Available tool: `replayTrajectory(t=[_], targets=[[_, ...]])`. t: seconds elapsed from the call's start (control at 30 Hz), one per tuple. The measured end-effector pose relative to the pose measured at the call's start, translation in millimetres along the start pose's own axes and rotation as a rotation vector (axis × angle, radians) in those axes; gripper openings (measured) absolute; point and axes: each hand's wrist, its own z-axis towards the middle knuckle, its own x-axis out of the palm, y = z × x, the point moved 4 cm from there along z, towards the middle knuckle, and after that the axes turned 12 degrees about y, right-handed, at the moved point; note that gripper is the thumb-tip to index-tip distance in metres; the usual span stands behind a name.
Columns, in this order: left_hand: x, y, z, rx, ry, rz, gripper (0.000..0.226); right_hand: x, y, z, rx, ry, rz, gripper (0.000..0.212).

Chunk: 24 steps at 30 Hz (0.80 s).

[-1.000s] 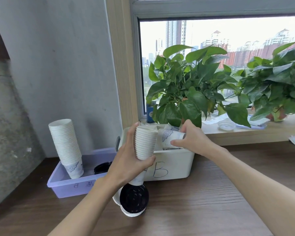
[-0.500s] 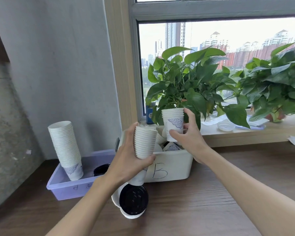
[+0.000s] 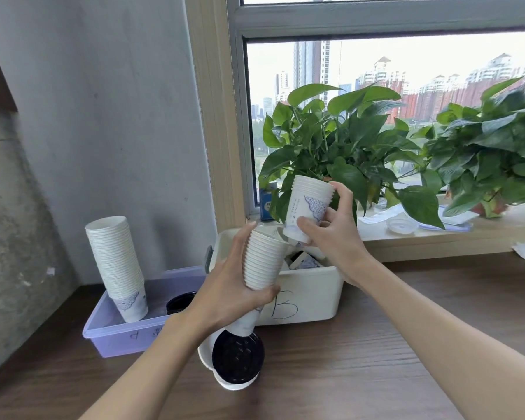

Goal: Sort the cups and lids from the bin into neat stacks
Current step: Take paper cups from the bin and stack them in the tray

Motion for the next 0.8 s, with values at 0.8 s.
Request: replayTrajectory(t=[0.8], targets=[[-9, -9, 2, 0.031, -0.06, -0.12, 0.116, 48, 12, -9, 0.045, 0.247, 0.159, 0.063]])
